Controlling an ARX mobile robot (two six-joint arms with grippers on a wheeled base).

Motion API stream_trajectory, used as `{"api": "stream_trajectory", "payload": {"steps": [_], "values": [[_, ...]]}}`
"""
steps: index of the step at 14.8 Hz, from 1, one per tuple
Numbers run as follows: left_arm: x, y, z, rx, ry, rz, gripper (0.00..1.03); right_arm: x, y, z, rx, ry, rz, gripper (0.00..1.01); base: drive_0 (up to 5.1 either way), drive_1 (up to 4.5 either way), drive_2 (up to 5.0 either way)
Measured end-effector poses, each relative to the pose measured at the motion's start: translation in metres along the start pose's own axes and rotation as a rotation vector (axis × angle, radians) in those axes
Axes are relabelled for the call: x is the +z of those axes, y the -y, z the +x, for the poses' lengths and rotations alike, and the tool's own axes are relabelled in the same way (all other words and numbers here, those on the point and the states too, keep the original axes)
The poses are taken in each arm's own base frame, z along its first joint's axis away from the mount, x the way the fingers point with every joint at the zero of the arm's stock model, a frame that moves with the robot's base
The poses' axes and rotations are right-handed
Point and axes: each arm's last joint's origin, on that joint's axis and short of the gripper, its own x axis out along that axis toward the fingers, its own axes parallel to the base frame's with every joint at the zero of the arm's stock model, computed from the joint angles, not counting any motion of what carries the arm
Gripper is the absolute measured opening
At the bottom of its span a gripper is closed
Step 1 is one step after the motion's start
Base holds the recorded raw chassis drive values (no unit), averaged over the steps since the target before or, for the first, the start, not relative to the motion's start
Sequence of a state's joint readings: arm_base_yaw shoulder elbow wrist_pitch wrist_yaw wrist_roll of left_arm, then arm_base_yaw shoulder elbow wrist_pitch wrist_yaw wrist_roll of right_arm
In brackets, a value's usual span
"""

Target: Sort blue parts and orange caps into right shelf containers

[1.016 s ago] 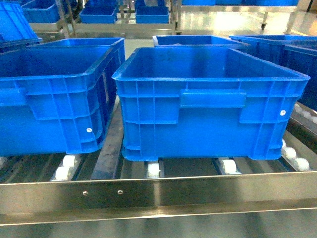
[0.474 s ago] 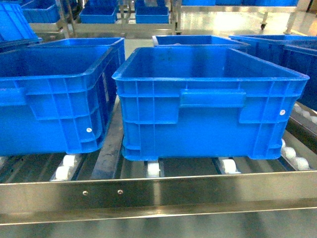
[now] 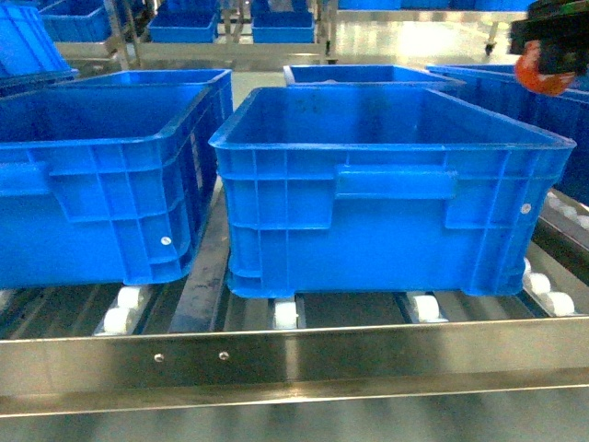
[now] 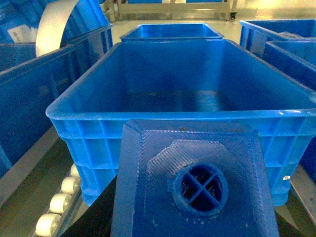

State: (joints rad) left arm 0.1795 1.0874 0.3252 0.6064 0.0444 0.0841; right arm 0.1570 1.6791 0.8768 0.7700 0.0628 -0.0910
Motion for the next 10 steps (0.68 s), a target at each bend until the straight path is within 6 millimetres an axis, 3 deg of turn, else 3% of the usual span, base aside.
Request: {"api": "stream_trajectory", "payload": {"steps": [1, 2, 4, 5, 7, 8, 10], "values": [[0.000, 0.000, 0.000, 0.000, 0.000, 0.000, 0.45, -0.006, -0.002, 0.024, 0.015, -0.042, 0.013, 0.63, 0.0, 0.00, 0.0], [0.000, 0.000, 0.000, 0.000, 0.000, 0.000, 0.45, -0.012, -0.001, 0.025, 0.032, -0.058, 0.039, 0.75, 0.0, 0.00, 0.0], [0.000, 0.000, 0.000, 0.000, 0.000, 0.000, 0.45, 0.002, 0.005, -0.013, 0.044, 0.037, 0.068, 0.99, 0.0, 0.00, 0.0], [0.000, 0.000, 0.000, 0.000, 0.000, 0.000, 0.45, -0.007, 0.012, -0.066, 0.021, 0.001, 0.077, 0.98, 0.0, 0.00, 0.0], [0.000, 0.000, 0.000, 0.000, 0.000, 0.000, 0.45, -0.044, 0.008, -0.107, 0.002, -0.135, 0.052, 0.98, 0.0, 0.00, 0.0], [0.000, 0.000, 0.000, 0.000, 0.000, 0.000, 0.45, -0.048, 0.007, -0.120, -0.011, -0.136, 0.021, 0.98, 0.0, 0.00, 0.0], [0.005, 0.005, 0.007, 0.055, -0.136, 0.030, 0.45, -0.046, 0.007, -0.119, -0.018, -0.124, 0.004, 0.98, 0.0, 0.00, 0.0]]}}
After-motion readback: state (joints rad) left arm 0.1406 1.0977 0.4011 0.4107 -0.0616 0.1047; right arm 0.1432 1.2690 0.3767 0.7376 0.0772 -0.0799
